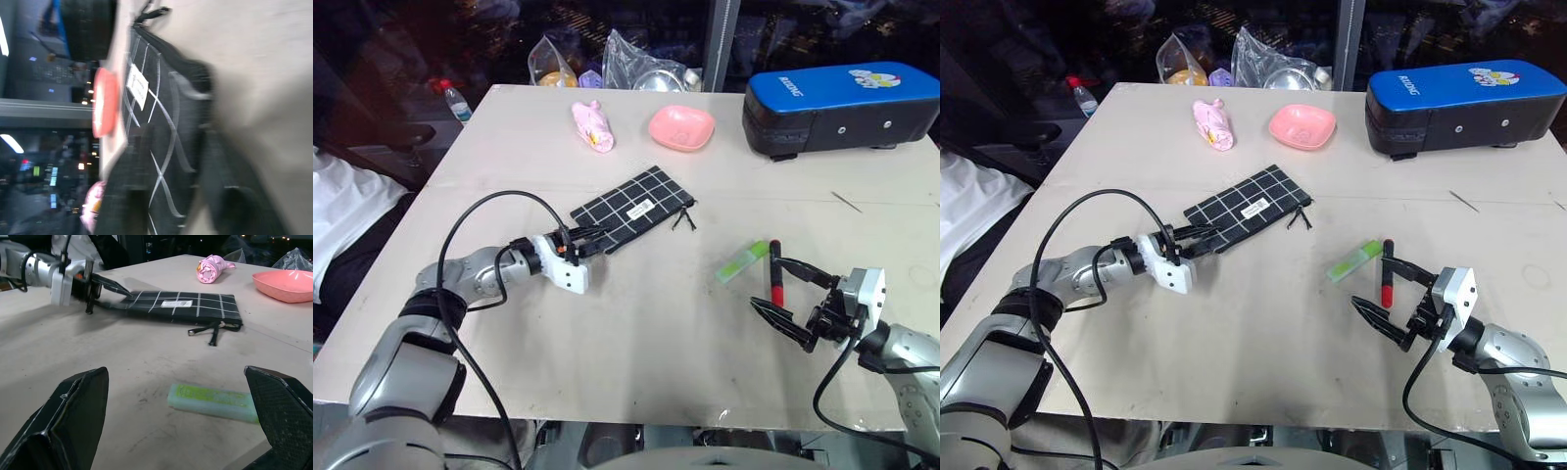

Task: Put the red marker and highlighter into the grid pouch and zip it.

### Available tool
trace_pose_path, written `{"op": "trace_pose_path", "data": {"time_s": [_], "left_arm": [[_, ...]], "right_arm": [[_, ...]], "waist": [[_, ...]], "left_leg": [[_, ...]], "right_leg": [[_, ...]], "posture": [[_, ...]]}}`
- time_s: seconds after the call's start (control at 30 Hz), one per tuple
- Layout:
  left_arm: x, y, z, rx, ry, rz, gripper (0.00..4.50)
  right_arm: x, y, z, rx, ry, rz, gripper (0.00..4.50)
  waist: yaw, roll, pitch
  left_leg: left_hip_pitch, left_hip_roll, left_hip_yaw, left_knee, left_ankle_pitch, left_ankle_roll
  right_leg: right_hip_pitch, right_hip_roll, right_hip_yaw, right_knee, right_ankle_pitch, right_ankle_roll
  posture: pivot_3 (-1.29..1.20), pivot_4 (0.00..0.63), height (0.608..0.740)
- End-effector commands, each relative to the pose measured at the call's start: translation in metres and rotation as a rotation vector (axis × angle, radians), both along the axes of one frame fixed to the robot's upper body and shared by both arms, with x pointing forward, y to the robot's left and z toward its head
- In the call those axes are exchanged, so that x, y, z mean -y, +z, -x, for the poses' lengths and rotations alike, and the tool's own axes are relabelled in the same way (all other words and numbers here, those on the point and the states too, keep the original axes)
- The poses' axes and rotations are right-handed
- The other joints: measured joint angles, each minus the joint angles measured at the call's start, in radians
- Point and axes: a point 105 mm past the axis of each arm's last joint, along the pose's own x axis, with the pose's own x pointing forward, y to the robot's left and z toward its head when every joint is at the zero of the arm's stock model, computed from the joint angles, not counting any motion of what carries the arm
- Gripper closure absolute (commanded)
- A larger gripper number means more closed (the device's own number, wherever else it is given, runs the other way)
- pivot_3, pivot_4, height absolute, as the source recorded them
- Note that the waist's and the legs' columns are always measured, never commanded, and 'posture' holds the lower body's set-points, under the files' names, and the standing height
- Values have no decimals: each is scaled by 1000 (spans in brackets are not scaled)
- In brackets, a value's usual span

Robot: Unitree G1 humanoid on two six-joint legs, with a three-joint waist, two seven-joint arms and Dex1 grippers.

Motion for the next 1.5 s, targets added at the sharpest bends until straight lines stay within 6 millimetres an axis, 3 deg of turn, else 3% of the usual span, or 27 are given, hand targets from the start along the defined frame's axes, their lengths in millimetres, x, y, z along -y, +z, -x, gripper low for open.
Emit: {"op": "trace_pose_path", "data": {"time_s": [0.03, 0.27, 0.53, 0.67, 0.8, 1.2, 1.5], "left_arm": [[1, -2, -1, 9, 3, -2, 4438], [4, 1, 1, 19, -3, 45, 4438], [23, 39, 2, -15, -20, 398, 4438], [38, 66, -1, -190, -4, 708, 4438], [51, 74, 5, -378, -35, 844, 4438], [68, 66, 15, -536, -41, 910, 4438], [77, 47, 23, -508, -28, 783, 4438]], "right_arm": [[-1, 9, 1, 50, 6, 7, 0], [-3, 10, -1, 52, 15, 10, 0], [-9, 11, -6, 58, 29, 9, 0], [-14, 15, -16, 88, 0, 8, 0], [-18, 23, -31, 119, -75, 11, 0], [-35, 66, -86, 168, -351, -47, 0], [-40, 75, -109, 185, -425, 23, 0]], "waist": [[0, 0, 0], [0, 0, 0], [-7, -1, 0], [-18, -1, 0], [-25, -1, 1], [-20, -1, 1], [-21, -1, 1]], "left_leg": [[0, 0, 0, 0, 0, 0], [0, 0, 0, 0, 0, 0], [0, 0, 0, 0, 2, -4], [-1, 1, 0, 1, 3, -4], [0, 1, 0, 1, 3, -5], [0, 0, 0, 1, 4, -7], [0, 0, 1, 1, 4, -7]], "right_leg": [[0, 0, 0, 0, 0, 0], [0, 0, 0, 0, 0, 0], [0, -1, 0, 0, 0, 0], [0, -1, 0, 1, 0, 0], [0, 0, 1, 3, 0, 0], [-2, 3, 2, 5, 0, 0], [-3, 3, 4, 5, 0, 0]], "posture": [[0, 150, 740], [0, 150, 740], [0, 150, 740], [0, 150, 740], [0, 150, 740], [0, 150, 740], [0, 150, 740]]}}
